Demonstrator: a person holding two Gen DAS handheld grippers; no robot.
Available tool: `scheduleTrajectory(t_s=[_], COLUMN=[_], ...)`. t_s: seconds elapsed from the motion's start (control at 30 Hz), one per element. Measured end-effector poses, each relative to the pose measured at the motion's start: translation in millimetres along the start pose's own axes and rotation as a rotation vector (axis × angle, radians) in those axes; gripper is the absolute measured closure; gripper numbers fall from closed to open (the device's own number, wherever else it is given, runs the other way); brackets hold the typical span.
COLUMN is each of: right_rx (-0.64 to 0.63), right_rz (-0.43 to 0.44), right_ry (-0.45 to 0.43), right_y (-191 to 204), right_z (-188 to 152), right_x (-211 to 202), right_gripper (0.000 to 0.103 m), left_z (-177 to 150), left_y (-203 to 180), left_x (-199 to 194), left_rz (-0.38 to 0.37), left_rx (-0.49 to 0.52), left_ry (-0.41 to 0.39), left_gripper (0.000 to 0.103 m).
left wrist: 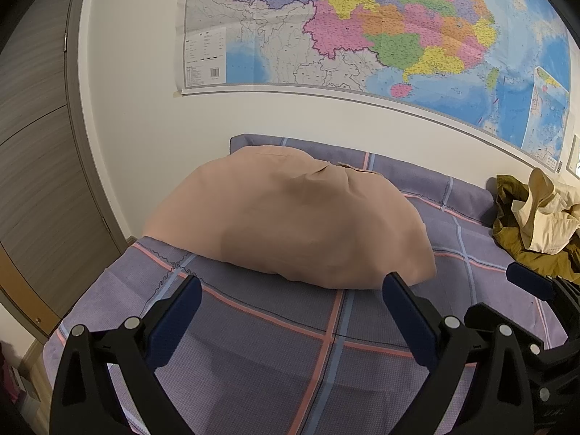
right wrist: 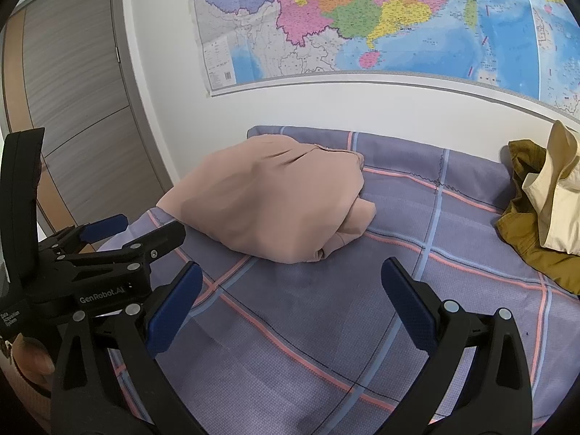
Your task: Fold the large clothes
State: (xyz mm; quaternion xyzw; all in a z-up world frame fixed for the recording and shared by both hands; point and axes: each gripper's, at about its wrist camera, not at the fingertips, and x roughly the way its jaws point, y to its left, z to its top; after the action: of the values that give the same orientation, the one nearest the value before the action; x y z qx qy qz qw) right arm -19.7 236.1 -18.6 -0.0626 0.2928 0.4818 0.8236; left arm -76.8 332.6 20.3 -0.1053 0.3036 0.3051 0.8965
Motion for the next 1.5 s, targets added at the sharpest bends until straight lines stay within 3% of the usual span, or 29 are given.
scheduleTrajectory(t_s=[0.9,1.3,1.5], right_rx=[0.015,0.122,0.155], right_rz=[-0.006,-0.096,-0.178], right_ry=[0.001,-0.001,-0.033], right_y=[-4,-42,-61], right_z=[-4,-22,-33], right_x=[-3,-36,-69], right_gripper=[0.005,0.005,0.005], left_z=[-2,-10,-15], left_y=[-10,-50,-77], left_x=[-4,1,-2], left_rz=[0.014,-0.146,-0.164], left_rx=[0.029,0.068,0.087], left_ry=[-0.014,0.076,0.066], left_gripper=[0.007,0.007,0.009])
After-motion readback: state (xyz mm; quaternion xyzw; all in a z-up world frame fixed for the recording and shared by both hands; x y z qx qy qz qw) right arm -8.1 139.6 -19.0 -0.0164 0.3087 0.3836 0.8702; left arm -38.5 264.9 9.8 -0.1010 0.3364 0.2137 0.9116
